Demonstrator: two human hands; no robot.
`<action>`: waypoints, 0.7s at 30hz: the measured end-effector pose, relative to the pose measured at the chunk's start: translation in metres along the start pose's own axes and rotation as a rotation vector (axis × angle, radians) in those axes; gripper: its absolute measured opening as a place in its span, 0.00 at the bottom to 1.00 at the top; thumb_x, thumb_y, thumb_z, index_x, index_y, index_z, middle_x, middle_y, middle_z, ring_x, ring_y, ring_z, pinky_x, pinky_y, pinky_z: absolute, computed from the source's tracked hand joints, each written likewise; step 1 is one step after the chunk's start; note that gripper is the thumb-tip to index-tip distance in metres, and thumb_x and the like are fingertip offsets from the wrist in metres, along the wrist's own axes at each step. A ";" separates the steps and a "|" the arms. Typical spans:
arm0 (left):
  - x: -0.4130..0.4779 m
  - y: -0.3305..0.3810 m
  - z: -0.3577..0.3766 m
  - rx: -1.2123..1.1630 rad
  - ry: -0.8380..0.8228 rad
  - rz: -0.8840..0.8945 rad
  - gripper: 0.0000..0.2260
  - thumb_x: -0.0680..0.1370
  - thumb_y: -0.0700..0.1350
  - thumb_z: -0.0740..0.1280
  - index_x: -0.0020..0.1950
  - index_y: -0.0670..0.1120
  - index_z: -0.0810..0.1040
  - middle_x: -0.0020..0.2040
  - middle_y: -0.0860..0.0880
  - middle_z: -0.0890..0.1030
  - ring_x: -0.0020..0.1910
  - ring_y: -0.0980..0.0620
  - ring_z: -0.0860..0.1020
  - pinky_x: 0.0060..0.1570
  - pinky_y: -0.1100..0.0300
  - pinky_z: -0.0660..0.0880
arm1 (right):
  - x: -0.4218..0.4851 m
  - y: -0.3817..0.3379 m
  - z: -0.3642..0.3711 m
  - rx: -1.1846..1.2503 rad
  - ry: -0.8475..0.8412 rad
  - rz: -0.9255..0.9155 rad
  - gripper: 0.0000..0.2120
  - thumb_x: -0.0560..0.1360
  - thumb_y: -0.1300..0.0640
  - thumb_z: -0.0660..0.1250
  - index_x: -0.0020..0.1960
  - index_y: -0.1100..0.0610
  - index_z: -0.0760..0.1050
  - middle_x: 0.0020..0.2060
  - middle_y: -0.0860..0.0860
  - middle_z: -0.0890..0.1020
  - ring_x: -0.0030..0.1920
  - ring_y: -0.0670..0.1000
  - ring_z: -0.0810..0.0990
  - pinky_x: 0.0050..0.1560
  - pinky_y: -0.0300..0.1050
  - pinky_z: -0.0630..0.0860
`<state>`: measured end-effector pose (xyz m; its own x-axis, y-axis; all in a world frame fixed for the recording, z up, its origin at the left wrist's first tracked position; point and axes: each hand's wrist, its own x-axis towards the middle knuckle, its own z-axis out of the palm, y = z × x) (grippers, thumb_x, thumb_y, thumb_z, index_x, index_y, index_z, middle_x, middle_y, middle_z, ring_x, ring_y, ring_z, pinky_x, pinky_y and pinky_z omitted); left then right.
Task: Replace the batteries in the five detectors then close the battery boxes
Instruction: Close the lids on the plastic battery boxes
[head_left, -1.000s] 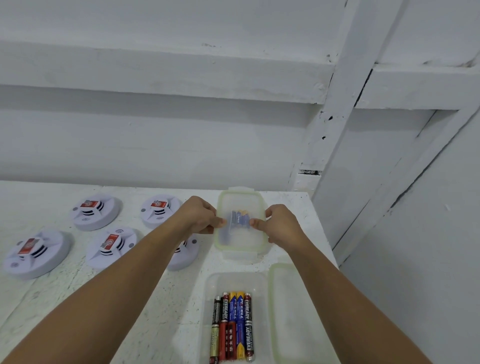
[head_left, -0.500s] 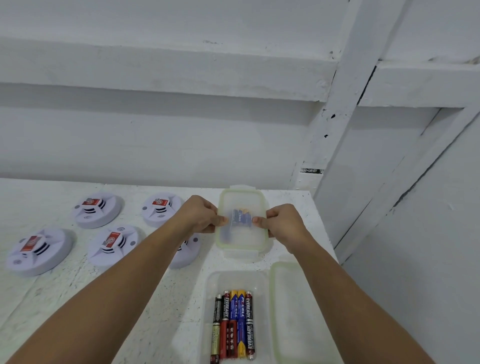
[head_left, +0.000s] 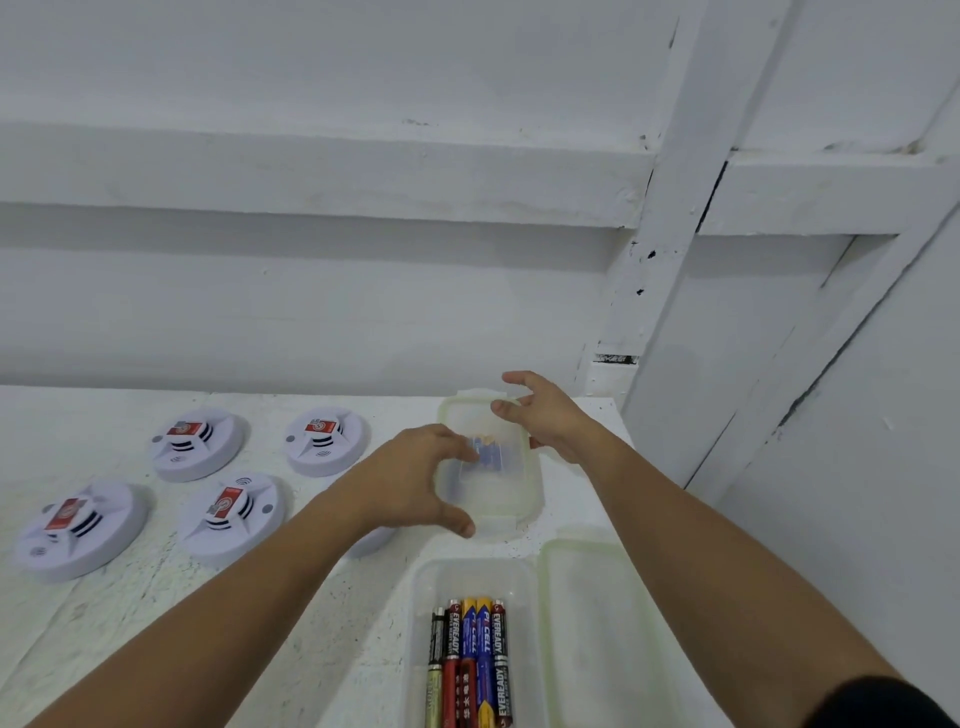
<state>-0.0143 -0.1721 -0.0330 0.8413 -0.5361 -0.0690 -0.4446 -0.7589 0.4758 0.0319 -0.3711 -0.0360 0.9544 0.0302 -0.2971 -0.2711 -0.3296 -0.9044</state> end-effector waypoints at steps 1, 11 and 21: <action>-0.001 -0.001 0.002 0.029 0.011 0.017 0.35 0.63 0.58 0.78 0.67 0.52 0.73 0.67 0.54 0.71 0.65 0.54 0.69 0.61 0.64 0.63 | 0.003 0.001 0.001 -0.002 0.006 0.001 0.23 0.76 0.54 0.68 0.69 0.51 0.67 0.51 0.52 0.75 0.42 0.47 0.76 0.35 0.40 0.72; -0.005 -0.014 0.018 0.199 0.170 0.206 0.31 0.67 0.60 0.73 0.67 0.48 0.75 0.68 0.50 0.74 0.68 0.52 0.70 0.63 0.61 0.67 | 0.025 0.009 -0.008 0.034 -0.054 0.043 0.18 0.72 0.58 0.73 0.60 0.53 0.74 0.46 0.53 0.78 0.45 0.53 0.80 0.42 0.46 0.77; -0.002 -0.023 0.030 0.320 0.268 0.321 0.27 0.62 0.63 0.70 0.53 0.46 0.84 0.52 0.49 0.84 0.52 0.51 0.82 0.48 0.59 0.78 | 0.035 0.012 -0.013 0.070 -0.132 0.065 0.12 0.72 0.60 0.73 0.54 0.55 0.76 0.46 0.54 0.78 0.46 0.52 0.80 0.42 0.45 0.79</action>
<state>-0.0156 -0.1647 -0.0701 0.6776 -0.6789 0.2828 -0.7296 -0.6691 0.1418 0.0631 -0.3861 -0.0535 0.9111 0.1364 -0.3890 -0.3439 -0.2688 -0.8997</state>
